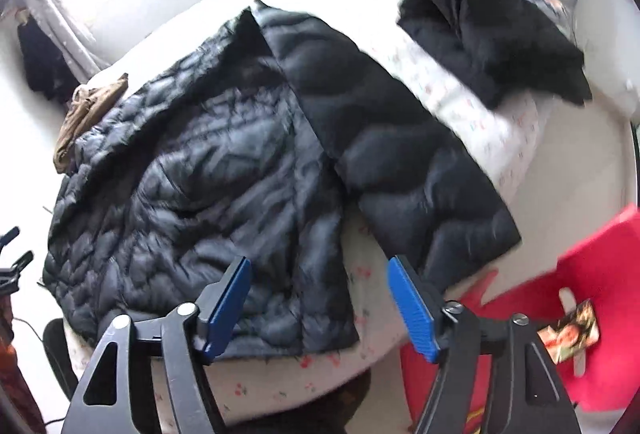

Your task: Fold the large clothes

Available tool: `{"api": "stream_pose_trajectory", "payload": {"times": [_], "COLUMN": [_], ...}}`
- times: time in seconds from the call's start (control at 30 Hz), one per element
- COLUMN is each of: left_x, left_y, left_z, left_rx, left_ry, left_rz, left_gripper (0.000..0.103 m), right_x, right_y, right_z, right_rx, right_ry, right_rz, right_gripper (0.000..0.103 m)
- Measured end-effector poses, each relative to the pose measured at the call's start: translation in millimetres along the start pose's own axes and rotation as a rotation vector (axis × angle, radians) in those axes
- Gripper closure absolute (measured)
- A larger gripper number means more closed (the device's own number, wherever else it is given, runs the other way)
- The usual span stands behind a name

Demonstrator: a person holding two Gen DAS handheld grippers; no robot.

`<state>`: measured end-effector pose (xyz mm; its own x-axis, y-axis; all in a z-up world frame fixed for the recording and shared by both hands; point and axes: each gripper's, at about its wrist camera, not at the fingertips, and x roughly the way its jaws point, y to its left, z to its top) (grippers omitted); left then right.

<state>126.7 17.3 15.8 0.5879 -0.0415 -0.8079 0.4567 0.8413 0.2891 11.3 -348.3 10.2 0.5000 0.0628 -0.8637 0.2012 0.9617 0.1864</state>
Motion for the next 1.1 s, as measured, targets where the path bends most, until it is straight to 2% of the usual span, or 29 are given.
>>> {"api": "stream_pose_trajectory", "payload": {"times": [0.13, 0.2, 0.27, 0.37, 0.47, 0.5, 0.53, 0.63, 0.67, 0.73, 0.77, 0.87, 0.97, 1.07, 1.1], "left_x": [43, 74, 95, 122, 130, 129, 127, 111, 106, 97, 95, 92, 104, 121, 125], "left_y": [-7, -9, -8, -7, -7, -4, 0, 24, 35, 66, 83, 139, 189, 225, 232], "left_z": [13, 34, 48, 64, 75, 79, 84, 102, 108, 127, 136, 162, 180, 183, 182], "left_rx": [0.077, 0.084, 0.067, 0.055, 0.072, 0.066, 0.055, 0.020, 0.003, -0.066, -0.106, -0.235, -0.339, -0.444, -0.463], "left_ry": [0.020, 0.047, 0.069, 0.108, 0.110, 0.104, 0.096, 0.046, 0.031, 0.004, -0.006, -0.029, -0.029, -0.006, 0.007], "left_rz": [0.008, 0.011, 0.005, -0.025, -0.052, -0.075, -0.089, -0.056, -0.042, -0.007, 0.006, 0.065, 0.182, 0.297, 0.356], "left_gripper": [0.006, 0.007, 0.015, 0.031, 0.066, 0.083, 0.090, 0.093, 0.094, 0.095, 0.095, 0.095, 0.094, 0.088, 0.083], "right_x": [16, 26, 40, 63, 90, 96, 104, 127, 130, 132, 132, 126, 122, 120, 118], "right_y": [28, 35, 37, 31, 21, 19, 15, 3, 0, -6, -9, -15, -20, -25, -27], "right_z": [20, 32, 45, 64, 82, 85, 89, 101, 104, 110, 113, 122, 130, 136, 139], "right_rx": [-0.085, -0.118, -0.127, -0.108, -0.095, -0.090, -0.083, -0.062, -0.055, -0.045, -0.037, -0.019, -0.024, -0.010, -0.005], "right_ry": [-0.004, -0.001, 0.009, 0.032, 0.048, 0.051, 0.054, 0.070, 0.061, 0.053, 0.049, 0.024, 0.008, 0.005, 0.004], "right_rz": [-0.013, -0.032, -0.053, -0.078, -0.149, -0.160, -0.172, -0.215, -0.228, -0.225, -0.221, -0.231, -0.252, -0.268, -0.272], "right_gripper": [0.030, 0.030, 0.030, 0.030, 0.030, 0.030, 0.030, 0.032, 0.035, 0.060, 0.068, 0.074, 0.074, 0.074, 0.074]}}
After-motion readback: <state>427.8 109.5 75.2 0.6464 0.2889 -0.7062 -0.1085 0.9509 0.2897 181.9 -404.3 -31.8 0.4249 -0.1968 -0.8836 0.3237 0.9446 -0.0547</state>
